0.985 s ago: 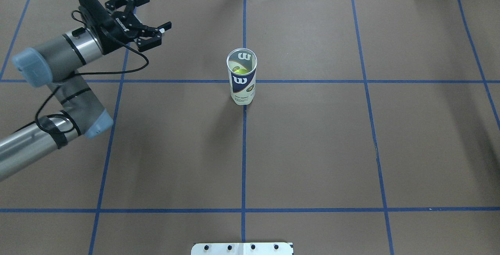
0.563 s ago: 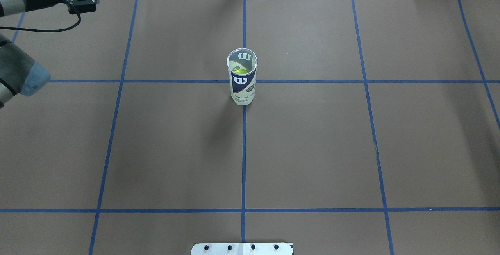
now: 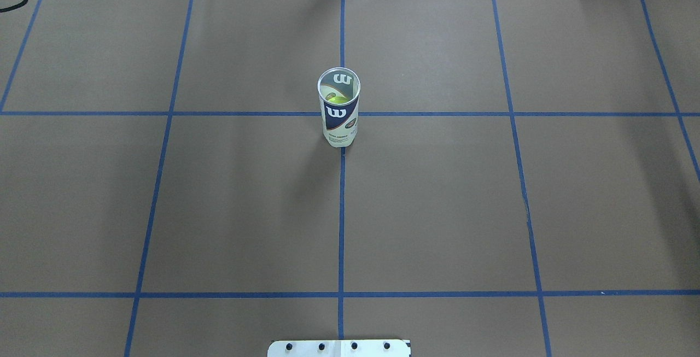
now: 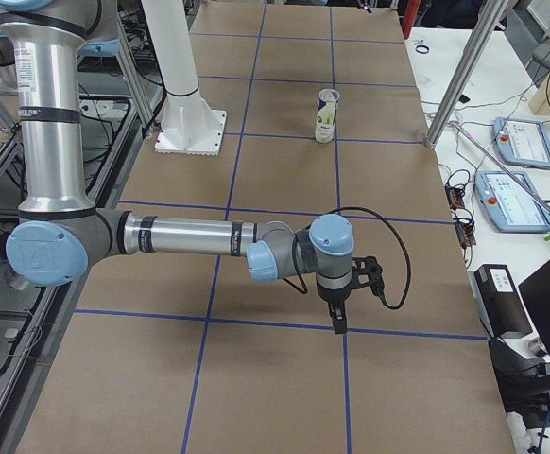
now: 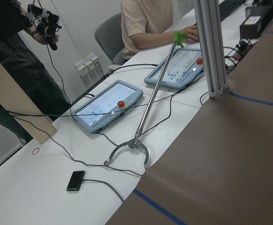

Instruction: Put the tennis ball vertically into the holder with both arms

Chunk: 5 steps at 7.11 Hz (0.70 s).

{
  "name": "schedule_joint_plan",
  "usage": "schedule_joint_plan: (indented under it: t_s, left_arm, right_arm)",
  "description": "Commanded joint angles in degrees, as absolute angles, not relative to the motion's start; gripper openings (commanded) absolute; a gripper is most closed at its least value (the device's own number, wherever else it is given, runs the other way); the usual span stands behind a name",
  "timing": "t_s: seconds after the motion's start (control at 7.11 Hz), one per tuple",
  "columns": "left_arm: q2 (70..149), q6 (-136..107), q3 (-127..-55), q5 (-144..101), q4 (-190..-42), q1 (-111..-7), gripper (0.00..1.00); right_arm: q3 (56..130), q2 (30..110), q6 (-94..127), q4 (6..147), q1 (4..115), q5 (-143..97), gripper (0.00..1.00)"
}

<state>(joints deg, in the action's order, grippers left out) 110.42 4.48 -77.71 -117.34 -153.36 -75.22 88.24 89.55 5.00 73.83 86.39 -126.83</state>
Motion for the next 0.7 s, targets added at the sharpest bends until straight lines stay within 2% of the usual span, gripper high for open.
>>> schedule_joint_plan:
  t_s: [0.0, 0.14, 0.28, 0.56]
  left_arm:
    - [109.4, 14.0, -79.6, -119.7, -137.4, -78.0, 0.99]
    - [108.6, 22.5, -80.3, -120.3, -131.5, -79.5, 0.98]
    - [106.8, 27.5, -80.9, -120.3, -128.0, -81.0, 0.81]
    - [104.2, 36.5, -82.1, -119.7, -126.6, -81.9, 0.91]
  right_arm:
    - [88.2, 89.4, 4.9, 73.8, 86.4, -126.7, 1.00]
    - [88.2, 89.3, 4.9, 73.8, 86.4, -126.7, 1.00]
    - [88.2, 89.3, 4.8, 73.8, 86.4, -126.7, 1.00]
    - [88.2, 89.5, 4.8, 73.7, 86.4, -126.7, 1.00]
